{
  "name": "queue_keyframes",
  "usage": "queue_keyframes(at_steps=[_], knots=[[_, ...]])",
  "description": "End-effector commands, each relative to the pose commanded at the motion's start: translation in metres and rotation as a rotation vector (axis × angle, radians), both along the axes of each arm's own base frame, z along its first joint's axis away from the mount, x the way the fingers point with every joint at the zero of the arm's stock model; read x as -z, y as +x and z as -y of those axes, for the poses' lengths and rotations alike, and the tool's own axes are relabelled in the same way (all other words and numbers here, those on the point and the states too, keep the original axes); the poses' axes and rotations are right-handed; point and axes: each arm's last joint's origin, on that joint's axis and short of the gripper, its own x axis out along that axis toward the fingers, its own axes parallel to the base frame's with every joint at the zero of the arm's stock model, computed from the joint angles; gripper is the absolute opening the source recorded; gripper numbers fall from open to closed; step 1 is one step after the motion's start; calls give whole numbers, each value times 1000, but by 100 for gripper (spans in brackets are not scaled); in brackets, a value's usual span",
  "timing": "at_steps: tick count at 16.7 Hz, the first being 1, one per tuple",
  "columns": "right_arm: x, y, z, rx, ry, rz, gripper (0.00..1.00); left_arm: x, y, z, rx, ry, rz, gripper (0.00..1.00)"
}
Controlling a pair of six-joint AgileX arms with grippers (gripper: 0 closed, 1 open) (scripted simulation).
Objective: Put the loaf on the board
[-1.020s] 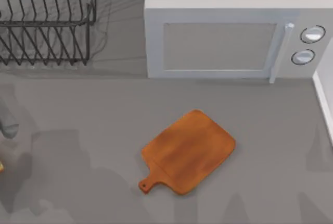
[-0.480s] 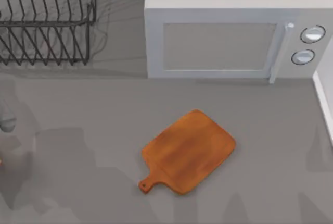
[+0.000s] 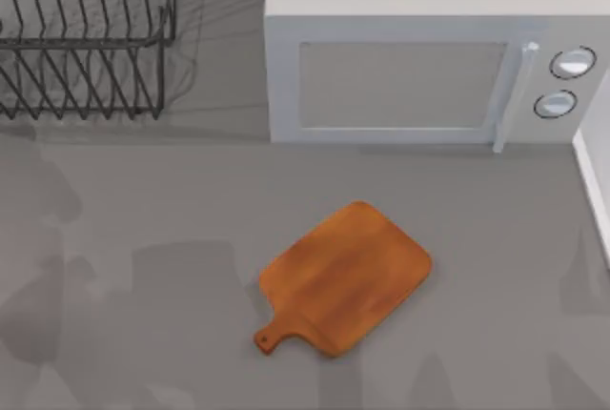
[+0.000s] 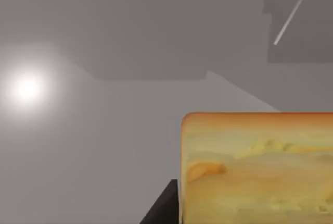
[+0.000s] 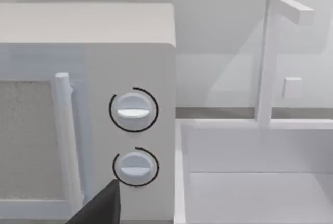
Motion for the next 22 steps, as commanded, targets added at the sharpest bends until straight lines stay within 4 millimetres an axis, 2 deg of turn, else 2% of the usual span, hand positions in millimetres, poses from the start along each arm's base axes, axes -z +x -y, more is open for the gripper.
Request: queue_keyframes(at_steps=[2,7,11,13,16,19,22], knots=[[0,0,0,0,0,0,100,-7,-1,1,0,2,8,0],[0,0,0,0,0,0,100,-5,1,1,-4,2,5,0],[0,0,0,0,0,0,100,-8,21,23,-56,5,10,0],[0,0,0,0,0,0,100,-8,36,46,-110,7,8,0],[0,0,0,0,0,0,100,-3,55,92,-239,12,-14,0],[0,0,0,0,0,0,100,8,66,151,-413,31,-46,0],[0,0,0,0,0,0,100,19,63,215,-599,56,-60,0]])
